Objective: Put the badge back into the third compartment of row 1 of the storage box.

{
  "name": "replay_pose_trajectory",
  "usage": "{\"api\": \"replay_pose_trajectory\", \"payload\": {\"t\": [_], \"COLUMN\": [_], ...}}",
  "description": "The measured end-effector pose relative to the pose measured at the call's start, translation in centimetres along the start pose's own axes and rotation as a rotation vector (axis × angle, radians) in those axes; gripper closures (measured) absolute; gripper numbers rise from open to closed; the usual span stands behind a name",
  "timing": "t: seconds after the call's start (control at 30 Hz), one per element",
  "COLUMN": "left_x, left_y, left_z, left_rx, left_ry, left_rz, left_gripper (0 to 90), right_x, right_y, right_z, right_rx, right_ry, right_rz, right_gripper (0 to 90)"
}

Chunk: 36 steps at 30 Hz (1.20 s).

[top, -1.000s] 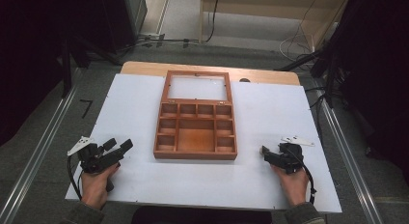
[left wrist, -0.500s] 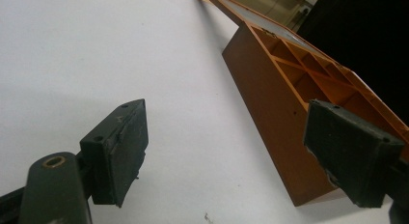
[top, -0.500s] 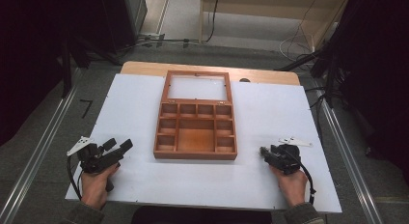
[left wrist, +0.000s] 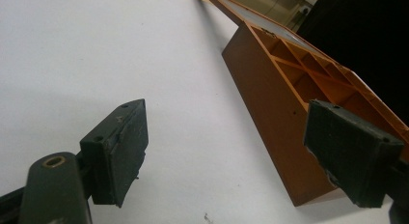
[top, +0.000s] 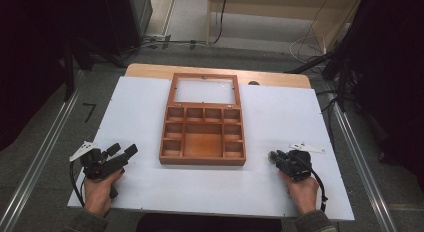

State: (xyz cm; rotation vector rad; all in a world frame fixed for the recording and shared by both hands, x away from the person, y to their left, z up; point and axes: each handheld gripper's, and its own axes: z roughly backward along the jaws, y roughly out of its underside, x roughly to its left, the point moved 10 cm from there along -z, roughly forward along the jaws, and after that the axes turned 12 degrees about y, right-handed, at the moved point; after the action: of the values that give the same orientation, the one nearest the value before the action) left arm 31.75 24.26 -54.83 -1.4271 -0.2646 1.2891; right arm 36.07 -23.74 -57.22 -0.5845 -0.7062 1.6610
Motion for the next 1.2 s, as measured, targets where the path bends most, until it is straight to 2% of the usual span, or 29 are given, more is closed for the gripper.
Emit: {"api": "replay_pose_trajectory", "payload": {"t": [0.1, 0.53, 0.77, 1.2], "left_x": [0.0, 0.0, 0.0, 0.1], "left_y": [0.0, 0.0, -0.1, -0.1], "left_z": [0.0, 0.0, 0.0, 0.1], "left_rx": [0.002, 0.000, -0.003, -0.003], "left_ry": [0.000, 0.002, 0.002, 0.003], "left_rz": [0.001, 0.002, 0.004, 0.008], "left_gripper": [16.3, 16.3, 16.3, 16.3], "right_x": [0.2, 1.2, 1.8, 2.4], "right_y": [-0.2, -0.3, -0.4, -1.2], "right_z": [0.4, 0.7, 0.9, 1.8], "right_rx": [-0.021, -0.031, -0.038, -0.066], "right_ry": [-0.001, -0.031, -0.033, -0.052], "right_rz": [0.014, 0.046, 0.079, 0.083], "right_gripper": [74.3, 79.7, 80.2, 80.4]}}
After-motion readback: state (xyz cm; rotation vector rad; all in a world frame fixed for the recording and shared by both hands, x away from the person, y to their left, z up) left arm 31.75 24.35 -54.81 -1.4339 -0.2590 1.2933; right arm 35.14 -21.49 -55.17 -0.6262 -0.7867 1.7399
